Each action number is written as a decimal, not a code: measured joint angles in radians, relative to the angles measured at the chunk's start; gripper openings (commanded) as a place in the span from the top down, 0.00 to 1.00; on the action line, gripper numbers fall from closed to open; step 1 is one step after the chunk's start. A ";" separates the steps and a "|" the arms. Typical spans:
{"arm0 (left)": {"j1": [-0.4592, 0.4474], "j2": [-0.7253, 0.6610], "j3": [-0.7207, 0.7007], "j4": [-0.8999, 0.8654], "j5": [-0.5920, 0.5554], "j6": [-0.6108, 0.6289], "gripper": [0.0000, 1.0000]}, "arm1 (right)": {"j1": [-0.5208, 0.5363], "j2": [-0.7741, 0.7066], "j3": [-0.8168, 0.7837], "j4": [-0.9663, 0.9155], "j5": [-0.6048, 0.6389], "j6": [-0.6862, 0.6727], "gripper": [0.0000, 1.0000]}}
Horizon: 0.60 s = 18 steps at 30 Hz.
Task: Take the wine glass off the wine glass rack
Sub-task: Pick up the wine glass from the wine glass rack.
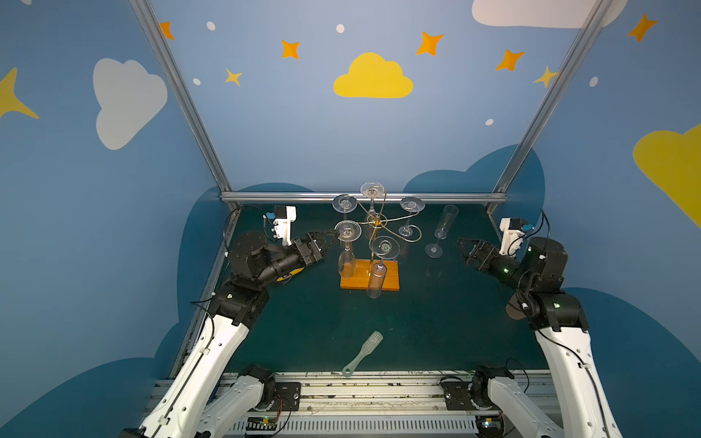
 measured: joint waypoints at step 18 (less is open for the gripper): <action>0.002 -0.096 -0.053 -0.020 -0.108 0.010 0.06 | 0.329 -0.025 -0.088 0.243 -0.267 0.503 0.52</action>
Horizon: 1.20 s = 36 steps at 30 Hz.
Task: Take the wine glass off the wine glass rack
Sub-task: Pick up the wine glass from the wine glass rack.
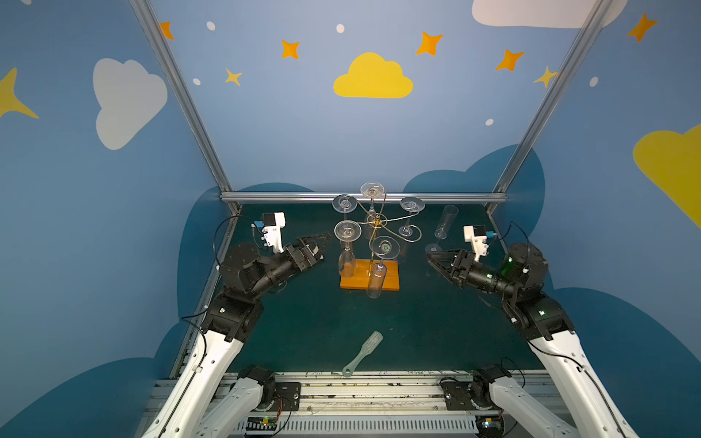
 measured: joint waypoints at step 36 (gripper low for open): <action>0.000 -0.078 -0.049 0.001 -0.050 0.048 0.04 | 0.228 0.205 -0.028 0.288 0.177 0.105 0.69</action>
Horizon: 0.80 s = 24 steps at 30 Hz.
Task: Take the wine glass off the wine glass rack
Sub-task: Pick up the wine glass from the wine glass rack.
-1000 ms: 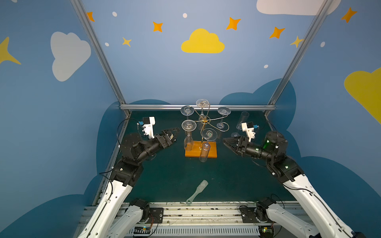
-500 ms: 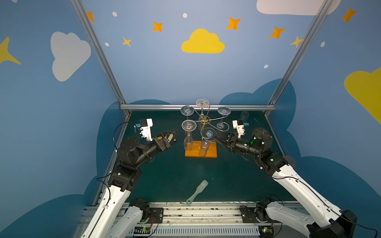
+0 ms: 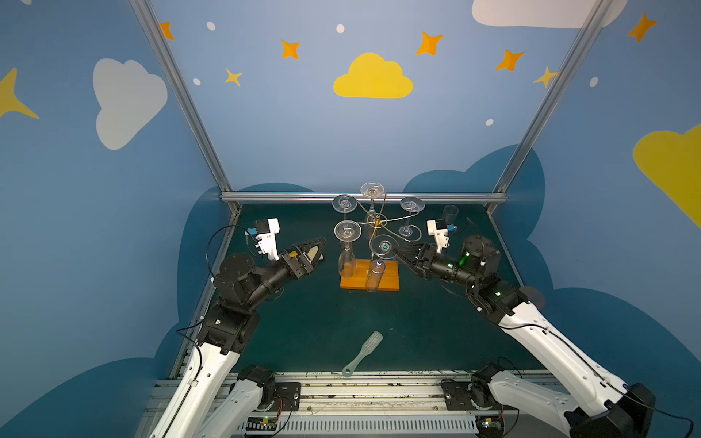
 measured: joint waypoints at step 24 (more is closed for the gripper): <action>0.000 -0.010 -0.010 -0.001 -0.005 0.009 0.03 | 0.013 -0.025 0.001 0.043 0.051 0.055 1.00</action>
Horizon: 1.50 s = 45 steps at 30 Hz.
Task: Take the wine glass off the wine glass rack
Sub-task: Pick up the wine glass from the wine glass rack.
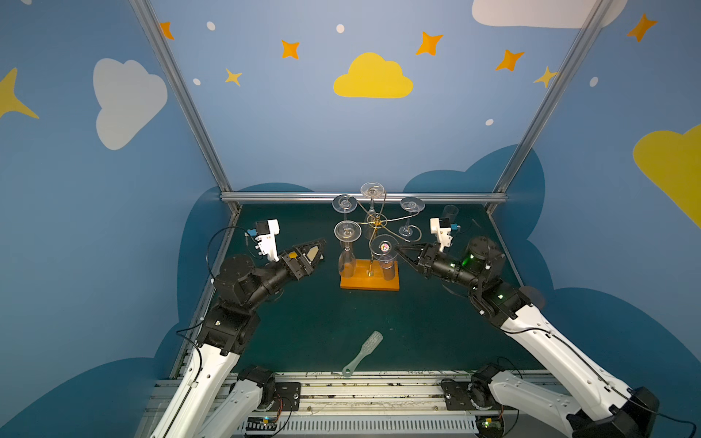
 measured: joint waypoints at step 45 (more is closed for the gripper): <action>0.003 -0.046 0.000 -0.025 -0.023 0.006 0.03 | 0.066 0.055 0.050 0.012 -0.014 0.202 1.00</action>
